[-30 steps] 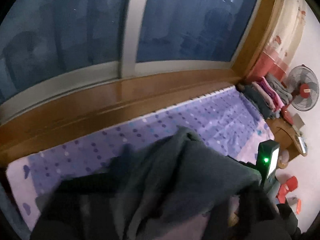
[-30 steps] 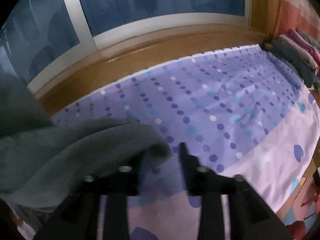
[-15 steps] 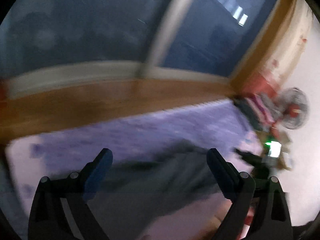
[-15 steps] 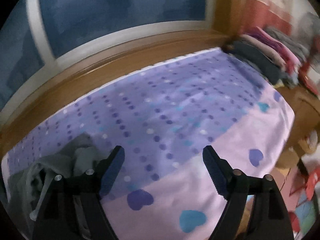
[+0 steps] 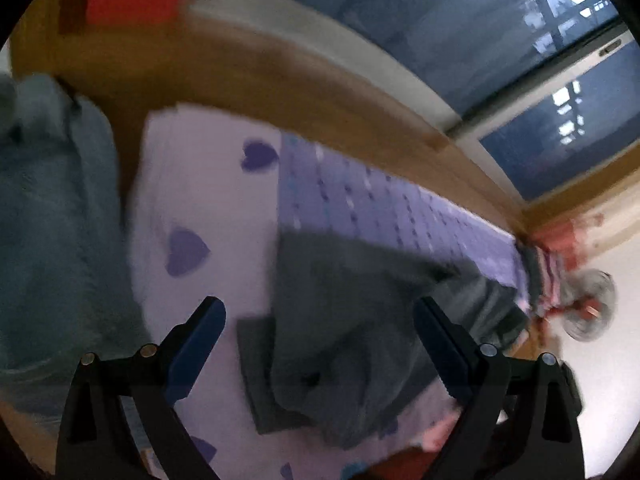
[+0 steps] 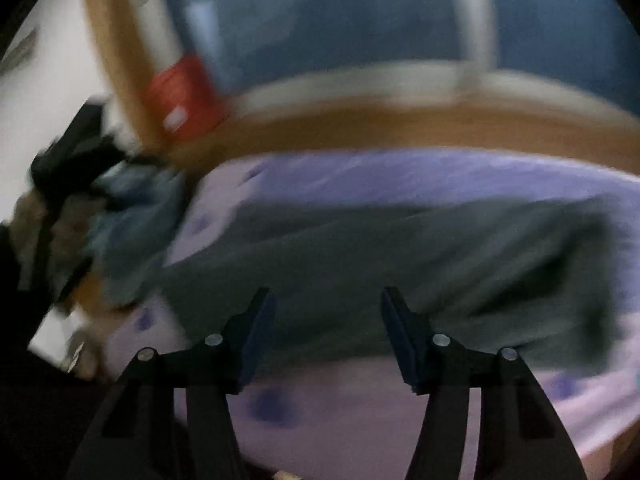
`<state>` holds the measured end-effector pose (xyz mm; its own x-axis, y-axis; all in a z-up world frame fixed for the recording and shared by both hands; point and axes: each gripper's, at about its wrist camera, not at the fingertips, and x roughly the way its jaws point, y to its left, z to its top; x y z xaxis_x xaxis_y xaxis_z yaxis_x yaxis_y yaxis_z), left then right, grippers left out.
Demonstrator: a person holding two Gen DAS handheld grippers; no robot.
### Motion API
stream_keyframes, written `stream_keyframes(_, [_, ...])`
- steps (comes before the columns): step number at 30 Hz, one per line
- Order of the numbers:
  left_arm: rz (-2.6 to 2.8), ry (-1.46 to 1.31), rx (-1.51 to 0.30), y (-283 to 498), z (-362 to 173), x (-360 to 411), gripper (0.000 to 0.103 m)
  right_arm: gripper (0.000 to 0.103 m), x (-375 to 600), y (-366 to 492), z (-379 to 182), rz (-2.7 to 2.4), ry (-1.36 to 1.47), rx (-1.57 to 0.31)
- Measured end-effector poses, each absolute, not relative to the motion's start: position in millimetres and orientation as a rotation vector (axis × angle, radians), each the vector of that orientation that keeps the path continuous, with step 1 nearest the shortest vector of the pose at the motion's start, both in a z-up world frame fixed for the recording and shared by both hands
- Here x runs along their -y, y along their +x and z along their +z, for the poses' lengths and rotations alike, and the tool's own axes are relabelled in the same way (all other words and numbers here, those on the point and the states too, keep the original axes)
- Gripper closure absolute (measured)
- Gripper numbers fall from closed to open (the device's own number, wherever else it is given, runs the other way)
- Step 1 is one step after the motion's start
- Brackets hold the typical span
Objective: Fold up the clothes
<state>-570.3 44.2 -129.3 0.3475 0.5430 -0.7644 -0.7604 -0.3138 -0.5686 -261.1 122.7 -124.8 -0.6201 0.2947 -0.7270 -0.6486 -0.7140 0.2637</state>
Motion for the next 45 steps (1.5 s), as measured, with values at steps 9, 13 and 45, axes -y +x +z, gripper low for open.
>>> stream_keyframes(9, [1.076,-1.444,-0.322,-588.1,-174.3,-84.7,0.006,0.029,-54.0,-351.5,-140.9,2.197,-1.046,-0.560])
stream_keyframes(13, [1.026,-1.422,-0.404,-575.4,-186.4,-122.5,0.006,0.043,-37.7,-364.3,-156.8,1.934,-1.091,-0.356])
stream_keyframes(45, [0.952,-1.596,0.056,-610.3,-152.9,-124.5,0.101,0.098,-36.3,-277.5,-111.3,1.399,-0.672,-0.409])
